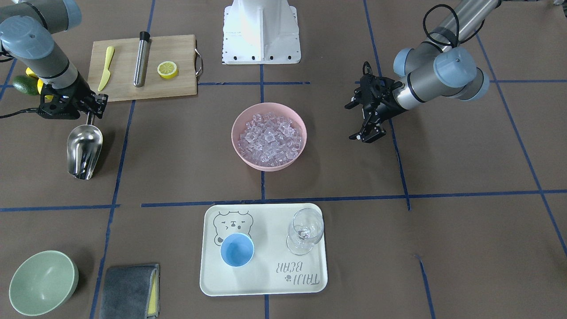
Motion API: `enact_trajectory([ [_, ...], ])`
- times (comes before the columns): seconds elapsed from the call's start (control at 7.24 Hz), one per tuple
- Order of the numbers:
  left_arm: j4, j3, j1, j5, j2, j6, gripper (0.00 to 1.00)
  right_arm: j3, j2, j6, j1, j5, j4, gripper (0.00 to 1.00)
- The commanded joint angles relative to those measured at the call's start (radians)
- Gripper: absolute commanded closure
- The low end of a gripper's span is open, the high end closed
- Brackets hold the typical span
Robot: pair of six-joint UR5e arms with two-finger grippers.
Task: Put ice in cup with scoop
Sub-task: 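Close the right gripper on the metal scoop handle, then lift the scoop with the right gripper and carry it toward the pink bowl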
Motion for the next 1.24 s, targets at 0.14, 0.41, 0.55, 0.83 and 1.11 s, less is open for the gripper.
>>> enact_trajectory([
  [0.14, 0.001, 0.001, 0.000, 0.000, 0.001, -0.004, 0.00, 0.035, 0.015, 0.001, 0.028, -0.001, 0.000, 1.00],
  [0.41, 0.002, 0.007, 0.002, 0.000, 0.000, -0.008, 0.00, 0.104, 0.030, 0.000, 0.113, 0.010, -0.013, 1.00],
  [0.55, 0.002, 0.007, 0.002, 0.000, 0.000, -0.008, 0.00, 0.114, 0.064, -0.040, 0.128, 0.008, -0.011, 1.00],
  [0.83, 0.002, 0.007, 0.002, 0.000, -0.002, -0.011, 0.00, 0.132, 0.142, -0.505, 0.176, 0.007, -0.014, 1.00],
  [1.11, 0.002, 0.007, 0.002, -0.001, -0.002, -0.013, 0.00, 0.161, 0.240, -0.658, 0.210, -0.084, -0.104, 1.00],
])
